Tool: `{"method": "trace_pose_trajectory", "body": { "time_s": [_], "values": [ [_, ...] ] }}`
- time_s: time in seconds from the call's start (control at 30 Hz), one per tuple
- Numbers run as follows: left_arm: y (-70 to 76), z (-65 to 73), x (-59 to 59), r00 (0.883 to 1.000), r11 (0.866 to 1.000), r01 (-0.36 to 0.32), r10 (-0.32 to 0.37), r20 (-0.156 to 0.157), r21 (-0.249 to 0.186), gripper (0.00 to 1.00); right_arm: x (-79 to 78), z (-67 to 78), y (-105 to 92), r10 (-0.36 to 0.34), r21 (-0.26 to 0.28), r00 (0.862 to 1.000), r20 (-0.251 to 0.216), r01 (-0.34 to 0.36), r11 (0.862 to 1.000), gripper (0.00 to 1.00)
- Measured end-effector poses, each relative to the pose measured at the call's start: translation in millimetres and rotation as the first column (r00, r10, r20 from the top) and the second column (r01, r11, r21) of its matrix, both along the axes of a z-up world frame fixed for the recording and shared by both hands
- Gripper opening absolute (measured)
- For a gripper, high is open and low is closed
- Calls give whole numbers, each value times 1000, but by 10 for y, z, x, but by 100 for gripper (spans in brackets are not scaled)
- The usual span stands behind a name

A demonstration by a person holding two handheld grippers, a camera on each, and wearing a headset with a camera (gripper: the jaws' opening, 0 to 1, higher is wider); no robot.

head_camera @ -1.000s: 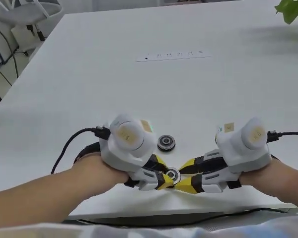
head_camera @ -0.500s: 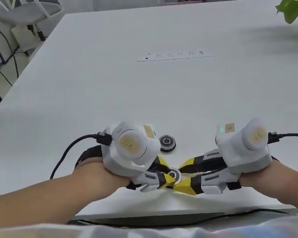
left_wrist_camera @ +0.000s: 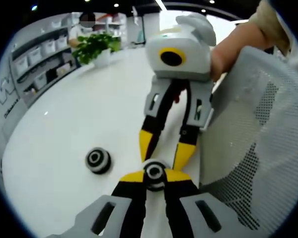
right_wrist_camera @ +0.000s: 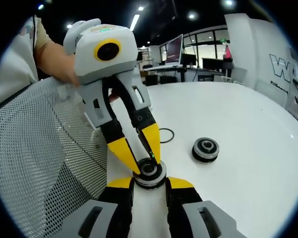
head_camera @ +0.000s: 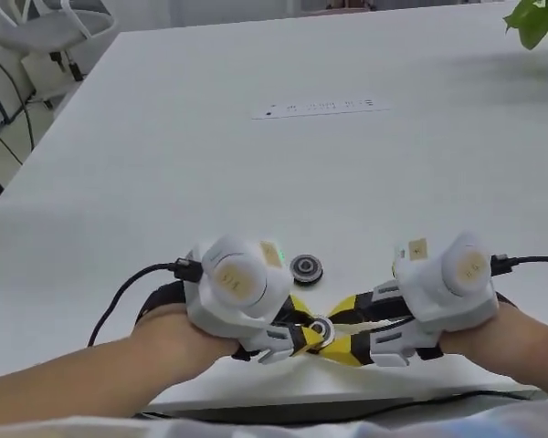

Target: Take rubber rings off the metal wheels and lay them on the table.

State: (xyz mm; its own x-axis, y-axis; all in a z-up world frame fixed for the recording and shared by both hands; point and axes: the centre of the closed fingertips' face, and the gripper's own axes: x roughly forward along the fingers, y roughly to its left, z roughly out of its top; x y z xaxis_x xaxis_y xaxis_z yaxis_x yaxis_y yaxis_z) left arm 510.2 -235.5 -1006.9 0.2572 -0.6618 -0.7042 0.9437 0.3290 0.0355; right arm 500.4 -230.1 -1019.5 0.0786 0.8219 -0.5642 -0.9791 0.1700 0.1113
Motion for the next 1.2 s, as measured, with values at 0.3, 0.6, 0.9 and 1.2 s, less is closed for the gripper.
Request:
{"method": "trace_pose_trajectory", "body": {
  "time_s": [0.3, 0.6, 0.9, 1.2],
  "values": [
    [-1, 5, -5, 1000, 1000, -1, 1, 8, -5, 13, 6, -12, -61, -14, -5, 1000, 1, 14, 1000, 17],
    [-1, 4, -6, 1000, 1000, -6, 6, 11, -8, 13, 69, -65, -146, -50, -17, 998, -29, 49, 999, 3],
    [-1, 2, -8, 1000, 1000, -10, 11, 13, -8, 13, 44, -60, -119, -99, -9, 990, -106, 98, 995, 0],
    [4, -1, -6, 1000, 1000, -15, 15, 15, -1, 13, 67, -50, -130, -185, 20, 956, -228, 194, 981, 0]
  ]
}}
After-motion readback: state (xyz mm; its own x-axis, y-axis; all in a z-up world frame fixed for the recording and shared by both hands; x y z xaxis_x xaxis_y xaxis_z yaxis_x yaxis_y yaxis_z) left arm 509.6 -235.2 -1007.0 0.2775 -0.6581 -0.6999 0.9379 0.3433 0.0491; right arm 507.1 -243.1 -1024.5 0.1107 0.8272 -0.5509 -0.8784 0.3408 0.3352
